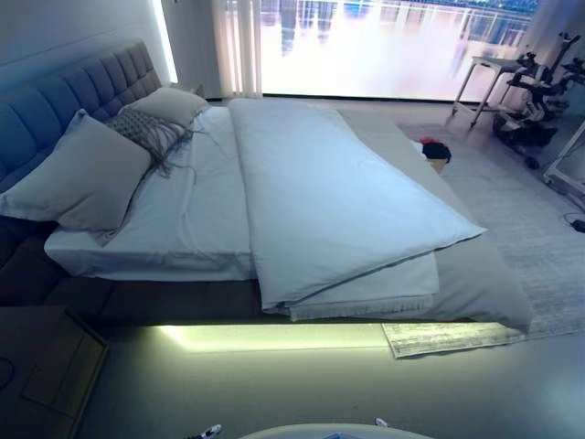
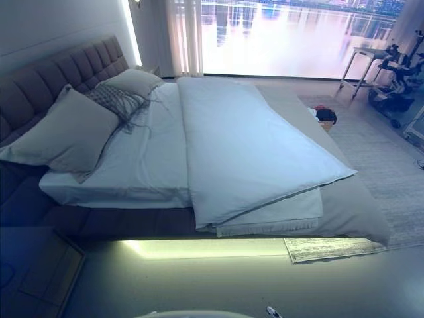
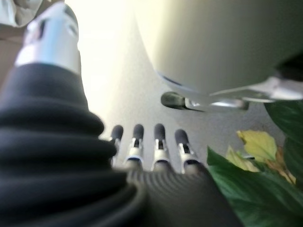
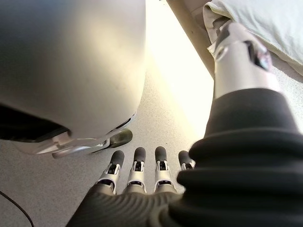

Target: Make the bed neatly

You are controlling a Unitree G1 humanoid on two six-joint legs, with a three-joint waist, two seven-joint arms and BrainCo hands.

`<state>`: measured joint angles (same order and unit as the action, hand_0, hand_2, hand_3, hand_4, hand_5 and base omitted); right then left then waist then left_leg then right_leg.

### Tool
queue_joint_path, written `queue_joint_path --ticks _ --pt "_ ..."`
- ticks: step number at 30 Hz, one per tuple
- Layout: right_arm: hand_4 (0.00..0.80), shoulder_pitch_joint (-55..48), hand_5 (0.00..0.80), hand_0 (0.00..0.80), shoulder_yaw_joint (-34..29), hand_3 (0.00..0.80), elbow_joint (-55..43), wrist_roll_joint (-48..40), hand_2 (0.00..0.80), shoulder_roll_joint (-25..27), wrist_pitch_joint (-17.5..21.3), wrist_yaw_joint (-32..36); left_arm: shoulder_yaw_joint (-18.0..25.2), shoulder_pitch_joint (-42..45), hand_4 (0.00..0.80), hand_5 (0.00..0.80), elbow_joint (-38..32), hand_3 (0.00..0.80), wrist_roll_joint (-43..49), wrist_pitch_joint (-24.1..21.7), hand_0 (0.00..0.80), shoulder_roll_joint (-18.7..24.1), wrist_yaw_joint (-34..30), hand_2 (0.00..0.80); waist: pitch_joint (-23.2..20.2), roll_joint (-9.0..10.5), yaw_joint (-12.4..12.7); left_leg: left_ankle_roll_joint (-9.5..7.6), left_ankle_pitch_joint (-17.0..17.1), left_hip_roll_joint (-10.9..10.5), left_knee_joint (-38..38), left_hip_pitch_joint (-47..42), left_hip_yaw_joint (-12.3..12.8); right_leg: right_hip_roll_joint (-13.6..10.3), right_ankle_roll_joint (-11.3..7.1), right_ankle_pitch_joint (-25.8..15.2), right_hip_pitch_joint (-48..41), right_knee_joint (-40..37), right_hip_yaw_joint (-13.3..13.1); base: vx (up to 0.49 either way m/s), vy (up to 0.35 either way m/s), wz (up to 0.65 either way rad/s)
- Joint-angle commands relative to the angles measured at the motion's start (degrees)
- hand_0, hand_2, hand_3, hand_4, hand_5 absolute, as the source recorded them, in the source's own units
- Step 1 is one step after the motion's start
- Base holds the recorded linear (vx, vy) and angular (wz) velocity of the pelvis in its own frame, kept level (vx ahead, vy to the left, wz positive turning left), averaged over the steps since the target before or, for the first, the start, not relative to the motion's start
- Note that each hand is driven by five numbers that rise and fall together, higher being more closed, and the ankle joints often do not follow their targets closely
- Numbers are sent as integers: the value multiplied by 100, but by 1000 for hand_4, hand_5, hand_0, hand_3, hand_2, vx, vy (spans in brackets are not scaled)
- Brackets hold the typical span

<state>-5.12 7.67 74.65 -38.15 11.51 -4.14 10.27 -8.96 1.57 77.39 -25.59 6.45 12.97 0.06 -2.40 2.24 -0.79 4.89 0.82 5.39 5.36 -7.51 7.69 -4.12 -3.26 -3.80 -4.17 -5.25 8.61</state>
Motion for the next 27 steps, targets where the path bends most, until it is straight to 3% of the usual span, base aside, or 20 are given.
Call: queue_joint_path --ticks 1,7,12,27 --pt "0 630 0 0 79 0 162 123 0 -109 -9 49 -97 -502 0 0 299 0 74 50 0 -202 149 0 263 -63 -156 -255 -383 -220 -36 -69 202 -70 -250 226 -184 25 -38 0 0 0" --pt "0 651 0 0 113 0 177 177 0 -111 -31 67 -231 -475 0 0 297 0 186 516 0 -270 -368 0 258 -93 -164 -257 -397 -222 -36 -77 202 -57 -246 235 -191 25 -66 0 0 0" --pt "0 709 0 0 169 0 162 211 0 -137 -107 126 -340 -433 0 0 340 0 96 713 0 -322 -389 0 259 -84 -155 -260 -405 -224 -36 -86 192 -55 -245 227 -194 25 -64 0 0 0" --pt "0 766 0 0 218 0 218 52 0 -216 -158 30 -379 -397 0 0 366 0 155 600 0 -355 -226 0 211 -108 -168 -269 -385 -214 -36 -142 240 -20 -224 216 -213 25 -121 0 0 0"
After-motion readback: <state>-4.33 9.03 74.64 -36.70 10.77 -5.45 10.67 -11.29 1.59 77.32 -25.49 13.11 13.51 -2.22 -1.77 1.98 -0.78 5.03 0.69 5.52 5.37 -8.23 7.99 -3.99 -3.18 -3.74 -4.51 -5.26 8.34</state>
